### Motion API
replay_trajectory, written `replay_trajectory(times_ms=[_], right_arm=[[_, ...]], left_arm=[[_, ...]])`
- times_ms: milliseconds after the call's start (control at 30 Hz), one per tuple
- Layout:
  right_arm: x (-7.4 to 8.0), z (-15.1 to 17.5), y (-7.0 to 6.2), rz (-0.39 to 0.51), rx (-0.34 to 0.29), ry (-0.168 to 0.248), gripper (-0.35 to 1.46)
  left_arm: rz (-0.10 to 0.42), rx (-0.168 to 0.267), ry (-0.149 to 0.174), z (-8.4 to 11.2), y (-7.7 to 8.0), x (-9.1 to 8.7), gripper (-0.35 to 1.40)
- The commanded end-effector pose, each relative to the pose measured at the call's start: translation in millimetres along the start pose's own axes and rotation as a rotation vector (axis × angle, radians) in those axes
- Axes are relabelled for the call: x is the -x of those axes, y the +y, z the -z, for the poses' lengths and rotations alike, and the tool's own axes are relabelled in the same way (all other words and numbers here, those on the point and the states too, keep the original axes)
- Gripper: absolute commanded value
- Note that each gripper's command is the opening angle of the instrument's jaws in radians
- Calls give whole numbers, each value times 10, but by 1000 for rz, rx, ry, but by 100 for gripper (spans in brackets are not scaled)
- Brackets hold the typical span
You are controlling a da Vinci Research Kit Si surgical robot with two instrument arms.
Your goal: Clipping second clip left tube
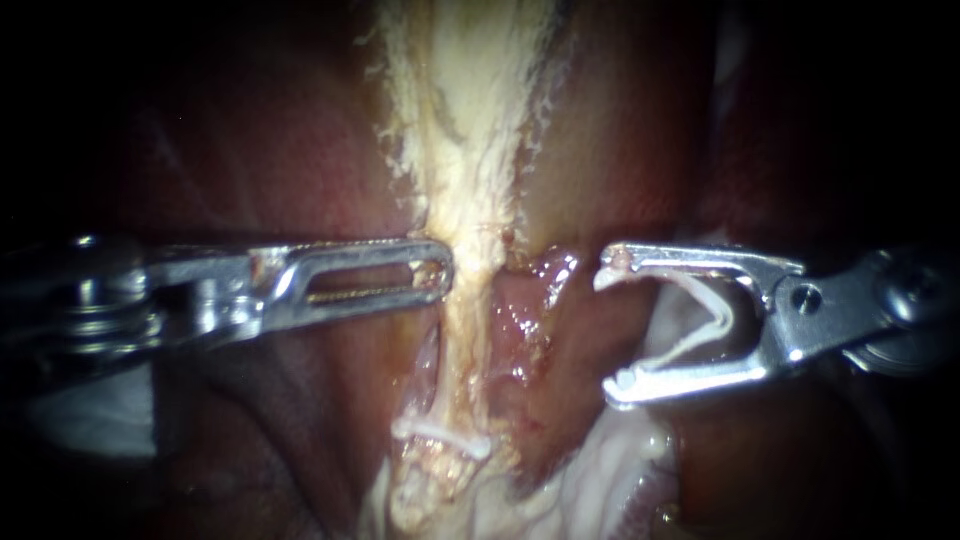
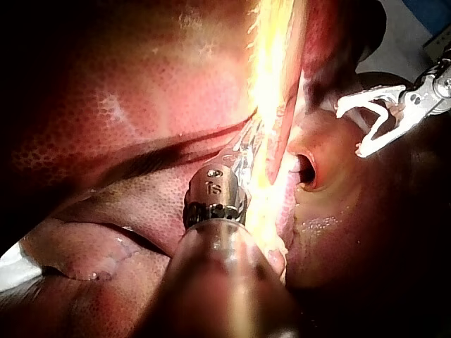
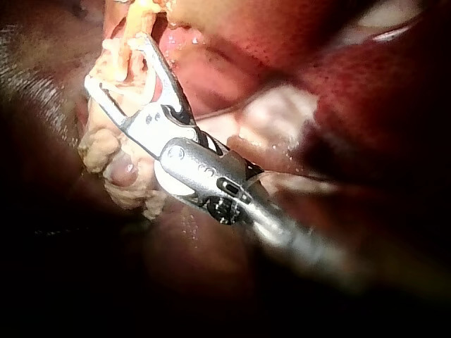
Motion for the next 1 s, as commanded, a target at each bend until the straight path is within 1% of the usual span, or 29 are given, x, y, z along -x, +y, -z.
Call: replay_trajectory(times_ms=[33,200,300,433,567,667,767,900,1000], right_arm=[[0,0,0,0,0,0,60],[0,0,-1,1,0,0,60],[3,-1,-2,2,-3,1,60],[8,-3,-2,4,-4,1,60],[17,-9,-3,9,-9,4,60],[22,-16,-5,12,-17,11,60],[30,-29,-8,19,-29,1,60],[43,-48,-11,21,-46,0,60],[55,-66,-12,5,-58,-14,60]], left_arm=[[0,0,0,0,0,0,-35],[0,-1,1,4,-1,1,-35],[2,-4,5,12,-3,5,-35],[6,-12,16,32,-6,14,-35],[12,-17,3,56,-14,20,-35],[17,-20,-7,70,-20,23,-35],[21,-19,-15,83,-26,27,-35],[22,-19,-18,90,-28,28,-35],[22,-19,-18,90,-28,27,-35]])
